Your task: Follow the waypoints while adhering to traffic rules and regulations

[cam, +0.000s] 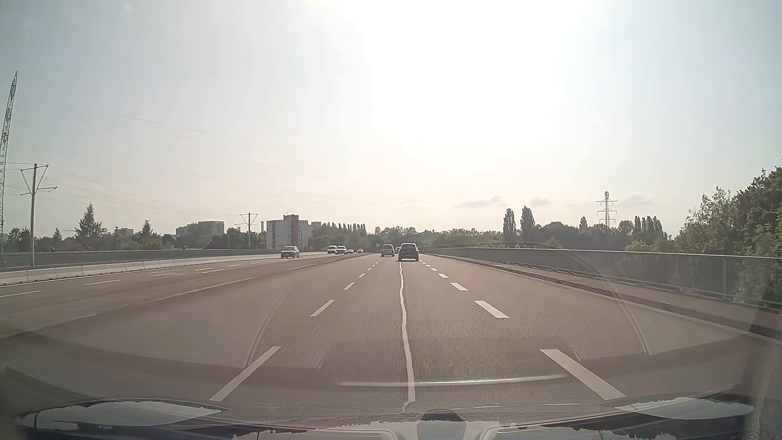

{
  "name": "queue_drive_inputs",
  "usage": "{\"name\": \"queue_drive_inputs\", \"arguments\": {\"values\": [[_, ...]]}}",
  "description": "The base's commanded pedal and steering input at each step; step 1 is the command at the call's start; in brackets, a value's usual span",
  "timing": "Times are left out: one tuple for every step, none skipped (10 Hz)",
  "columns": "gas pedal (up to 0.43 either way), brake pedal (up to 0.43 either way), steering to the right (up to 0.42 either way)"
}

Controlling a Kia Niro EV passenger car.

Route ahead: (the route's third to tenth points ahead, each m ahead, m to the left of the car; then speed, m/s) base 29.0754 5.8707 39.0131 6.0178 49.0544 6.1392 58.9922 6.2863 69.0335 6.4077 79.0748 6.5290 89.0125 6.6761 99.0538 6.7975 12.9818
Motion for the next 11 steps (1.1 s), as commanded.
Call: {"name": "queue_drive_inputs", "arguments": {"values": [[0.098,0.0,0.014],[0.098,0.0,0.015],[0.098,0.0,0.015],[0.098,0.0,0.014],[0.098,0.0,0.014],[0.098,0.0,0.014],[0.098,0.0,0.014],[0.098,0.0,0.014],[0.098,0.0,0.014],[0.098,0.0,0.013],[0.098,0.0,0.014]]}}
